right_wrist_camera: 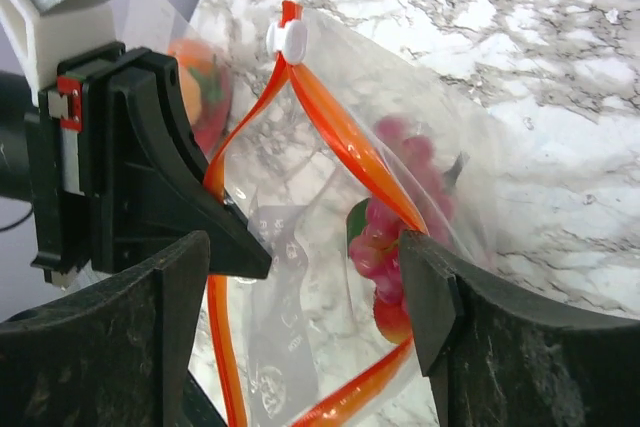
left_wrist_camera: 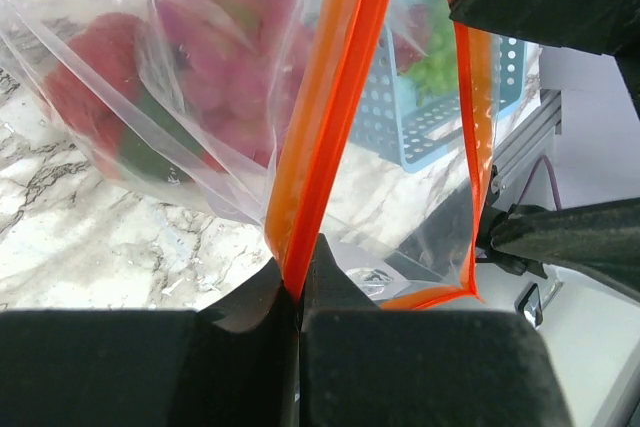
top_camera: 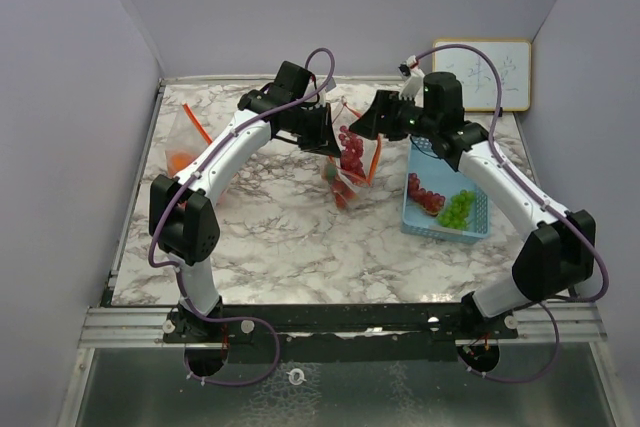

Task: Place the food in the zip-top bag and seal the zipper
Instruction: Place the fake fruit in the zipper food storage bag, then pick up the fake fruit from the bin.

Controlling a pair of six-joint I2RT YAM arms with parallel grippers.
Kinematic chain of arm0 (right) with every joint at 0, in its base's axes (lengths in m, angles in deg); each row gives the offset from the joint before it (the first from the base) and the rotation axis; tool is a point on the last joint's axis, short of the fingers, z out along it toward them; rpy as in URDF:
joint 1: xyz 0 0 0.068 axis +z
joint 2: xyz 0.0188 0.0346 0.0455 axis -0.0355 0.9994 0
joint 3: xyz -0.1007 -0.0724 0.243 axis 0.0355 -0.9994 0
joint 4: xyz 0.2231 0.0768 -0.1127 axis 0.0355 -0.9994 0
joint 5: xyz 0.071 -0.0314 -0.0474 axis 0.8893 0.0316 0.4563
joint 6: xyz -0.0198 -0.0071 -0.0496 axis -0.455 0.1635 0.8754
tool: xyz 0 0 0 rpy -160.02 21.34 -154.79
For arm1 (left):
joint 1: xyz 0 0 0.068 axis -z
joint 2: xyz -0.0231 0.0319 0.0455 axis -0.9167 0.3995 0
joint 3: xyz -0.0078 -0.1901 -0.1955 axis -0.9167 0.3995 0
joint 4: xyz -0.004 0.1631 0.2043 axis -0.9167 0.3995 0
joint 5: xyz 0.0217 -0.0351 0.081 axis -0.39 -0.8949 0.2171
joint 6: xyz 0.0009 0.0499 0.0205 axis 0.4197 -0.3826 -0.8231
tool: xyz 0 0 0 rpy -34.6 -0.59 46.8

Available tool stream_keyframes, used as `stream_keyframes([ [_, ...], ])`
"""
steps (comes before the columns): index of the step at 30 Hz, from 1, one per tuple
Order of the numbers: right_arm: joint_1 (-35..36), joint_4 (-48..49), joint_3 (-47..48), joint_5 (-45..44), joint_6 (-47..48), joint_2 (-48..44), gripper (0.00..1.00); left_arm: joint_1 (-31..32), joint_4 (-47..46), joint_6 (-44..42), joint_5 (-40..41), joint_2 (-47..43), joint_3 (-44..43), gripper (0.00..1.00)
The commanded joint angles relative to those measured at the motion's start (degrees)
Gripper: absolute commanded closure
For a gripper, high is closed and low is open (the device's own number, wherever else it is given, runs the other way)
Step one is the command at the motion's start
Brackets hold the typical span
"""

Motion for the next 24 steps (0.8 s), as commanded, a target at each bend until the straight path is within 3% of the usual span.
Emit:
stream_keyframes([
  [1, 0.61, -3.98, 2.44, -3.27, 5.31, -4.28, 0.23, 0.31, -0.81, -0.37, 0.04, -2.5, 0.5, 1.0],
  [7, 0.52, -22.86, 5.35, -24.84, 8.52, -6.89, 0.14, 0.31, -0.97, -0.46, -0.04, -2.4, 0.23, 1.0],
  [11, -0.63, -31.14, -0.95, -36.44, 9.75, -8.76, 0.05, 0.31, -0.98, -0.56, -0.16, -2.4, 0.31, 1.0],
  [20, -3.93, -28.55, -15.85, -42.23, 14.69, -10.0, 0.0, 0.31, -0.5, -1.0, -0.71, -2.11, 0.31, 1.0],
  [24, -7.38, -22.42, -20.39, -36.77, 17.15, -8.82, 0.0, 0.29, 0.2, -1.32, -0.8, -1.92, -0.29, 1.0],
])
